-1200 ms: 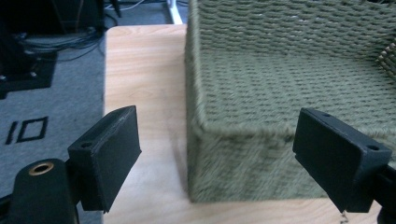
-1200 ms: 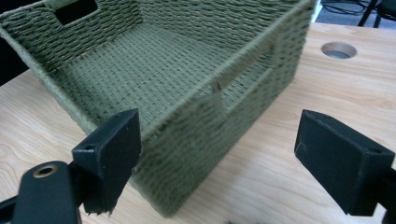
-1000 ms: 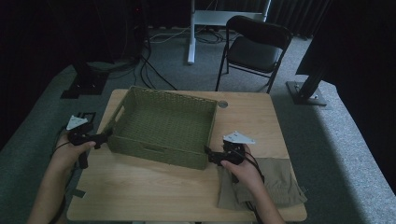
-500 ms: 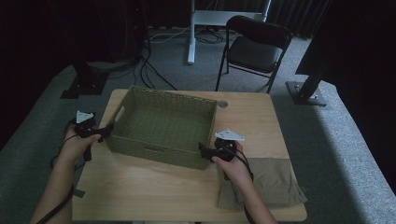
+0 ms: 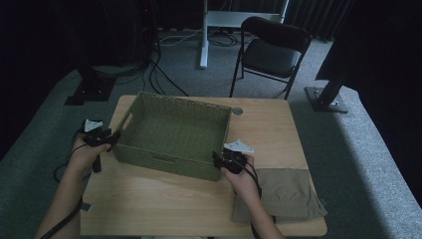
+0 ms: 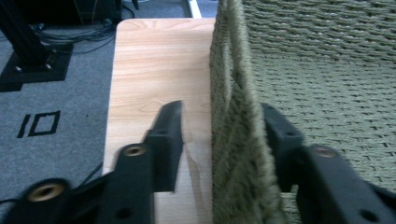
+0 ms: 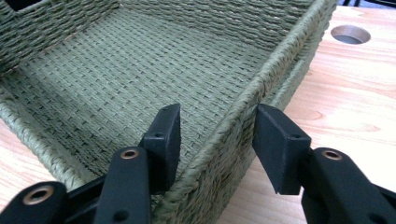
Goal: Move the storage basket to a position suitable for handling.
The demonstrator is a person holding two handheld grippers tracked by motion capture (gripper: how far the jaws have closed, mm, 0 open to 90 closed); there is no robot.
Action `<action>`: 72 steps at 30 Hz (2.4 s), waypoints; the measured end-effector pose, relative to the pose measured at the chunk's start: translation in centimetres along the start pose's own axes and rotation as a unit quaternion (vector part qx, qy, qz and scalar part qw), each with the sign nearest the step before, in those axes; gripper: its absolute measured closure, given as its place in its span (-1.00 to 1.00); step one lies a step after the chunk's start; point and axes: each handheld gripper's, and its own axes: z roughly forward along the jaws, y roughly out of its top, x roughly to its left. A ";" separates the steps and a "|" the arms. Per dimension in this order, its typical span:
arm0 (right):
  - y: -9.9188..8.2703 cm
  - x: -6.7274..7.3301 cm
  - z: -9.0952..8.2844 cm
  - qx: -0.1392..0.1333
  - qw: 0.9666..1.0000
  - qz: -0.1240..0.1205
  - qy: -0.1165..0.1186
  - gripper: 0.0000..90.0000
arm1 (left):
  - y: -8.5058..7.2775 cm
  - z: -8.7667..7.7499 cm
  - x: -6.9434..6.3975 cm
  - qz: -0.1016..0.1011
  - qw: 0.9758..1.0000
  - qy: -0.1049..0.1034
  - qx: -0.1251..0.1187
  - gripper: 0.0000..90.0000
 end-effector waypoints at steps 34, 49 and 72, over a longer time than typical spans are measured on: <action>0.8 -1.1 0.0 0.024 0.999 -0.015 -0.043 0.69 | -3.2 -4.4 -4.8 -0.061 0.997 0.052 0.008 0.87; -0.2 0.2 -1.3 0.026 0.999 -0.014 -0.038 0.72 | -5.0 -7.0 -4.7 -0.063 0.997 0.049 0.012 0.87; -0.6 1.8 -1.8 0.034 0.999 -0.006 -0.031 0.70 | -5.5 -7.9 -3.5 -0.069 0.997 0.038 0.010 0.84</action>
